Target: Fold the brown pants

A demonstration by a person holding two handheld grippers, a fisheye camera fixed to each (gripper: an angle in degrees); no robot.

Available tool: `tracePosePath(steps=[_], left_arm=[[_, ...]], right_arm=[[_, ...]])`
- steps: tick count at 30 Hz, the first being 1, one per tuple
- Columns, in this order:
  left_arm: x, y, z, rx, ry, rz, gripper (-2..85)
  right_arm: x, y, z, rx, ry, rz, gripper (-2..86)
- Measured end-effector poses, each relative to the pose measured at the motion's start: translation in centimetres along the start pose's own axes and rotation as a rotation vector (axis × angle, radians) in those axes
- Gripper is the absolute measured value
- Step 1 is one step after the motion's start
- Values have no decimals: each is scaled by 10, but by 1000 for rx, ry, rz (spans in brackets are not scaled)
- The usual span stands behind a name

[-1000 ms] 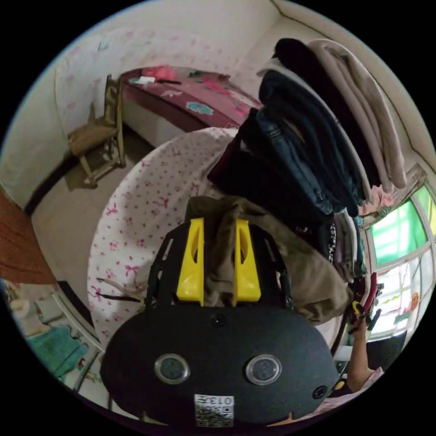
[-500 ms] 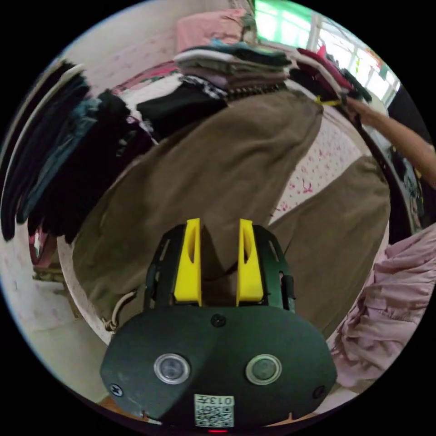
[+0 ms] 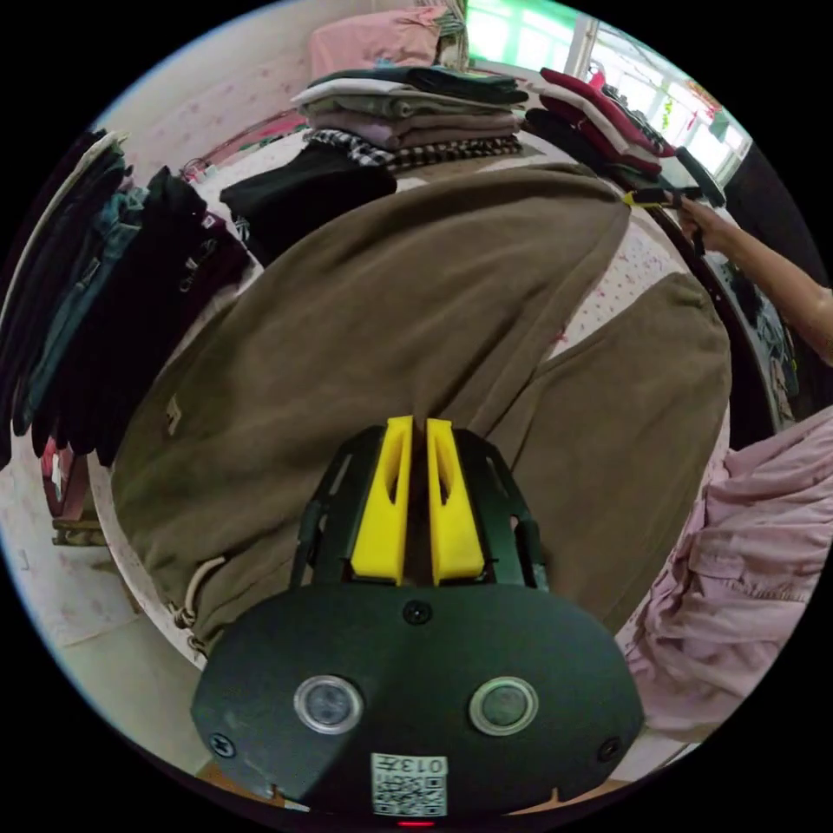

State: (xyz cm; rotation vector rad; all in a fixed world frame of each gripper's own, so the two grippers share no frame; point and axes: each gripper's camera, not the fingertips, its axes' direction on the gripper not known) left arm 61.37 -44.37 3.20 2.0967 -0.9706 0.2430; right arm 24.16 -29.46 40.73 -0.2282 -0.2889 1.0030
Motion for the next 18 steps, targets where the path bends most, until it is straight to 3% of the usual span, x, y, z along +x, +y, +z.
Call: tracePosePath(steps=[6,10,18], left_arm=[[9,29,-72,83,-81,-69,53],[50,52,-97,53,-24,-17,57],[137,90,-113,-17,-53,79,66]], right_arm=[[-17,30,-54,116,33,-47,85],[-45,73,-59,-27,17,-166,115],[-44,145,-25,-114,40,-72,94]])
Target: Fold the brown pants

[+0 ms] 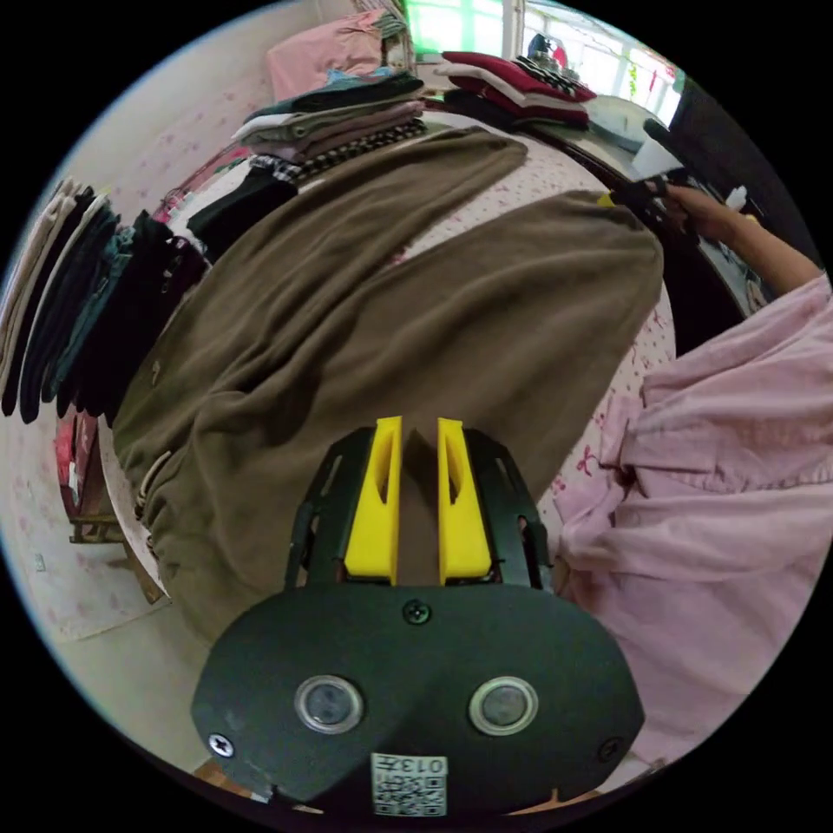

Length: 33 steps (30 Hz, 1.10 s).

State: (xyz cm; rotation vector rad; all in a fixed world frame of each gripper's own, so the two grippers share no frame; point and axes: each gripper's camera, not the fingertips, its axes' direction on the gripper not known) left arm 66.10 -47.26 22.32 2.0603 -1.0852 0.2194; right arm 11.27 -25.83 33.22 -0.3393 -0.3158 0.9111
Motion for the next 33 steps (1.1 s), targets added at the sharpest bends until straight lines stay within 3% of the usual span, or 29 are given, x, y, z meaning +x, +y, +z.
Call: tracePosePath(steps=[4,9,13,17,23,27,33], left_arm=[[12,8,-6,-48,-18,36,55],[-6,16,-37,22,97,-87,50],[-19,34,-45,18,146,-167,41],[-58,79,-93,38,160,-295,48],[-171,239,-174,107,-19,-825,101],[-253,376,-206,255,27,-1273,130],[-332,469,-201,408,235,-1436,164]], right_arm=[[-12,-4,7,-21,96,-22,71],[-24,0,-53,196,187,-60,70],[12,-8,-7,17,187,-2,82],[33,3,-32,90,89,59,103],[-13,24,-73,234,141,-59,89],[-93,16,-61,296,75,-256,81],[-250,-42,-5,199,-135,-553,78]])
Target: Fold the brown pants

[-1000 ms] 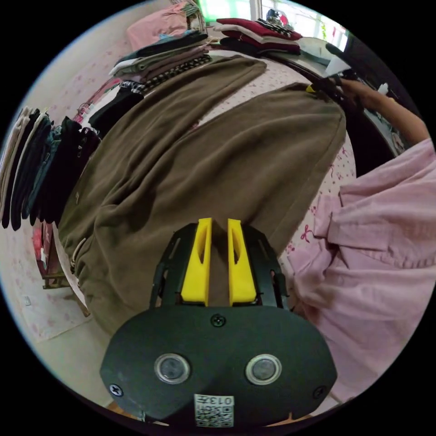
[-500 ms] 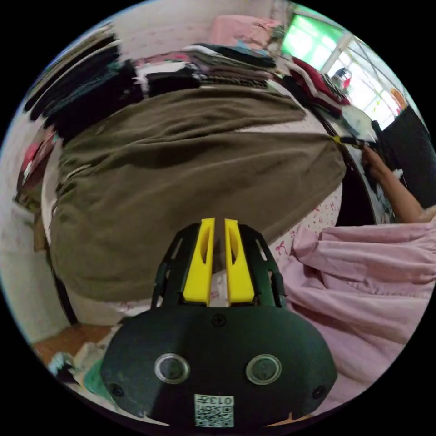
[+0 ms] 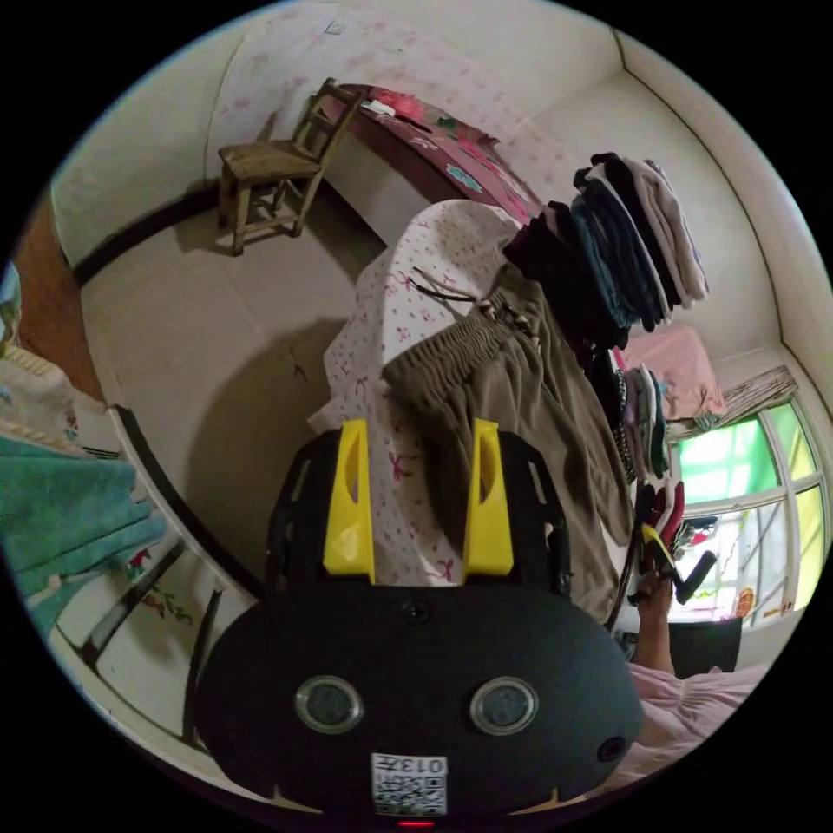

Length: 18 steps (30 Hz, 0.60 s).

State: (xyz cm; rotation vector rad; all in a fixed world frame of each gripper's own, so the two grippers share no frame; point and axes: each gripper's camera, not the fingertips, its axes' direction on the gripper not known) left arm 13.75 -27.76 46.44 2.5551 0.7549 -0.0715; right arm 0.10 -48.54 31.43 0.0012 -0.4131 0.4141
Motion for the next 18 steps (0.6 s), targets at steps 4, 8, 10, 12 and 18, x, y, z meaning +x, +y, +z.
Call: tracePosePath(steps=[4,8,10,12,18], left_arm=[[-17,-35,7,-58,90,22,136],[-17,-50,5,-85,136,44,84],[-6,-55,-6,-99,102,105,57],[12,-56,-21,-85,80,180,52],[132,-22,-67,-24,-198,723,50]], right_arm=[[-65,-88,52,-39,-69,-192,91],[-130,-194,115,-85,-100,-356,106],[-154,-238,146,-118,-104,-406,110],[-181,-292,189,-172,-98,-445,116],[-230,-391,284,-310,-127,-477,134]])
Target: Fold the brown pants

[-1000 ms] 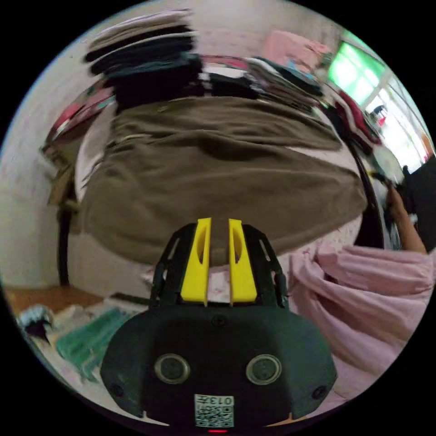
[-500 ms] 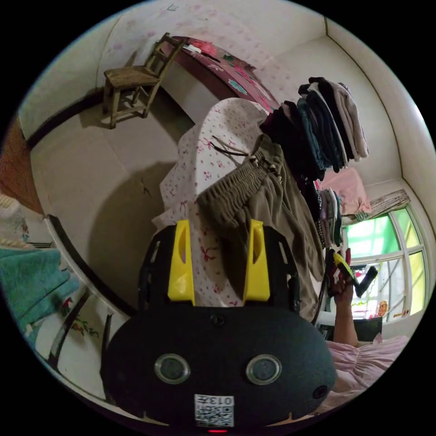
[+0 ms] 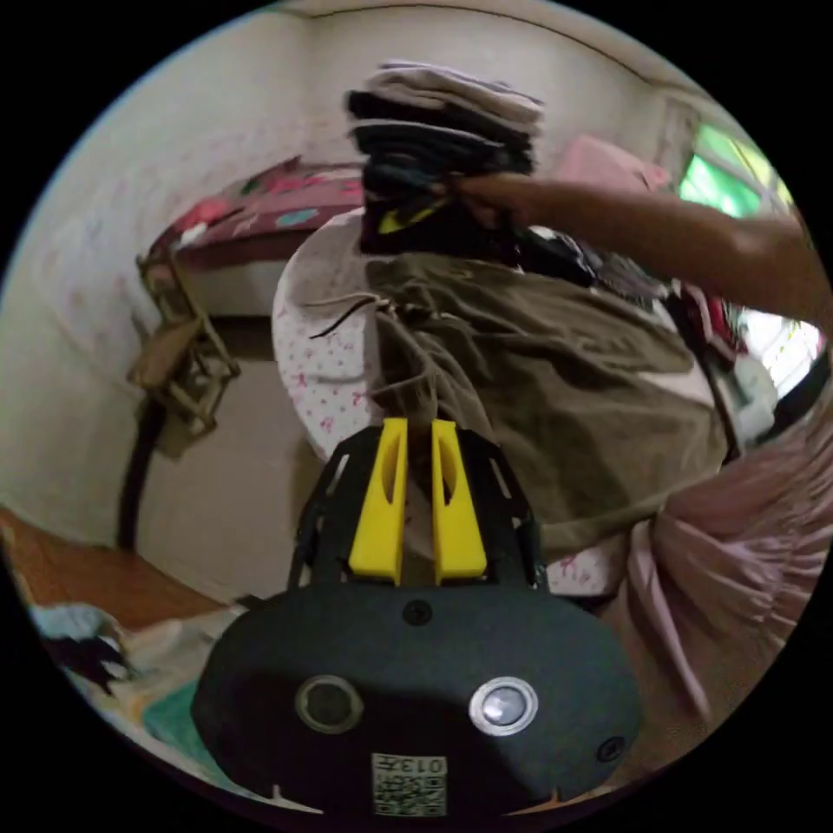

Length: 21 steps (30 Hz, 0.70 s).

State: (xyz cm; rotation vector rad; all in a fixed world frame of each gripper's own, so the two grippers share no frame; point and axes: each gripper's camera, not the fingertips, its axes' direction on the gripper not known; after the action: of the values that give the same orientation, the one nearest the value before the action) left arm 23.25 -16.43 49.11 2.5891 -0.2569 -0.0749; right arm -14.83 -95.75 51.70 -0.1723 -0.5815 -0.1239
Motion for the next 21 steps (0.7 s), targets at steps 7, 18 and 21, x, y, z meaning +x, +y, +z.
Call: tracePosePath(steps=[7,18,21], left_arm=[[85,-9,2,-51,-130,352,51],[22,15,-39,34,-194,26,58],[-30,33,3,-35,-43,-226,71]], right_arm=[[5,-47,72,-209,35,-30,136],[-6,4,0,143,77,-146,72],[14,-9,37,8,16,-60,91]])
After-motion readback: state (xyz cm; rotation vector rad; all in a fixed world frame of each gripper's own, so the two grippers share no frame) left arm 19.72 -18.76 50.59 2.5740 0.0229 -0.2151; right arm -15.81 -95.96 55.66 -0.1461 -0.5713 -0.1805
